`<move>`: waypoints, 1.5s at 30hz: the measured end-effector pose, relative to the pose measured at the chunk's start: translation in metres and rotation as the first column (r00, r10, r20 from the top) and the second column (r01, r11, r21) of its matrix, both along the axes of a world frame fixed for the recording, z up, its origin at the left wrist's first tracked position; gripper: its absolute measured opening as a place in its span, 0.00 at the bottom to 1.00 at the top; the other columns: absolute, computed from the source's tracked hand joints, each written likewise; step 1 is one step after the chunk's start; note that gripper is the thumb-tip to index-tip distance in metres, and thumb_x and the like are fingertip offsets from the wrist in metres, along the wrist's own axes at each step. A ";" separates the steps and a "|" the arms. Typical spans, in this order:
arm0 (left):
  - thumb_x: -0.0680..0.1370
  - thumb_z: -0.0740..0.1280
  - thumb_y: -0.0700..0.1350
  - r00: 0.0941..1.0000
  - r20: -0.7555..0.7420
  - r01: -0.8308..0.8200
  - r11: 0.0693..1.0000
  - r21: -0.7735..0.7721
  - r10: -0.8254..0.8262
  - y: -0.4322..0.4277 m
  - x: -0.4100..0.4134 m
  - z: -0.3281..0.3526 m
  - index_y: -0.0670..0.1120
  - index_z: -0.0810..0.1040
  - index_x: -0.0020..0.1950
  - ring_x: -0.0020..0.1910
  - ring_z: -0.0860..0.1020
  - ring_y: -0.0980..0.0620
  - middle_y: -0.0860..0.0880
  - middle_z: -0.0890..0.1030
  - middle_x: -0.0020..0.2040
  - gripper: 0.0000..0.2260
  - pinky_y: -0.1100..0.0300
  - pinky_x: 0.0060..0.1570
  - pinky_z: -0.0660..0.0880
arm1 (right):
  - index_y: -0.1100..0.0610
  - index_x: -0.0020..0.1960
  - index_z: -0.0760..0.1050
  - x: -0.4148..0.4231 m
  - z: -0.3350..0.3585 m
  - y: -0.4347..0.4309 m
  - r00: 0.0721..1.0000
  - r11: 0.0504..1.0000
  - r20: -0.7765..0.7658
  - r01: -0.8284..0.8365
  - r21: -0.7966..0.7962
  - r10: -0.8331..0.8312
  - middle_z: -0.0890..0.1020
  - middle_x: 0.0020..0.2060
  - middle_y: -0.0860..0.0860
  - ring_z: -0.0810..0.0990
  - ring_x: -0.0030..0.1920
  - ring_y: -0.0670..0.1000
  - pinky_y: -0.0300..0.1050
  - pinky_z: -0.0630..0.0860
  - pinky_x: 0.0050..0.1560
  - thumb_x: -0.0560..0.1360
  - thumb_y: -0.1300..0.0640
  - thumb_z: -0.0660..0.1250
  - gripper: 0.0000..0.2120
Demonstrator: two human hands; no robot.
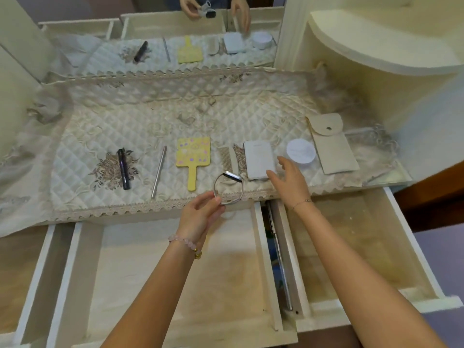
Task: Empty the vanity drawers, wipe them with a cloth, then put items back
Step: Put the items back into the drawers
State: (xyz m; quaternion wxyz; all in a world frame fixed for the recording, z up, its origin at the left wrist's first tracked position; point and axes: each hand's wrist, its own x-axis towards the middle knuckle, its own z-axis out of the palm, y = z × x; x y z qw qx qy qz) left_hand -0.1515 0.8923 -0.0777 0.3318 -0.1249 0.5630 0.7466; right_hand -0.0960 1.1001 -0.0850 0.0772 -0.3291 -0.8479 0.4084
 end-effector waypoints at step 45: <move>0.74 0.68 0.35 0.998 -0.070 0.002 0.996 0.086 0.004 -0.008 0.054 0.027 0.40 0.78 0.50 0.46 0.82 0.49 0.41 0.81 0.49 0.06 0.61 0.44 0.79 | 0.64 0.58 0.73 0.110 0.036 -0.016 0.863 0.564 -0.049 0.285 -0.775 -0.502 0.81 0.50 0.57 0.81 0.50 0.55 0.43 0.81 0.44 0.72 0.65 0.69 0.15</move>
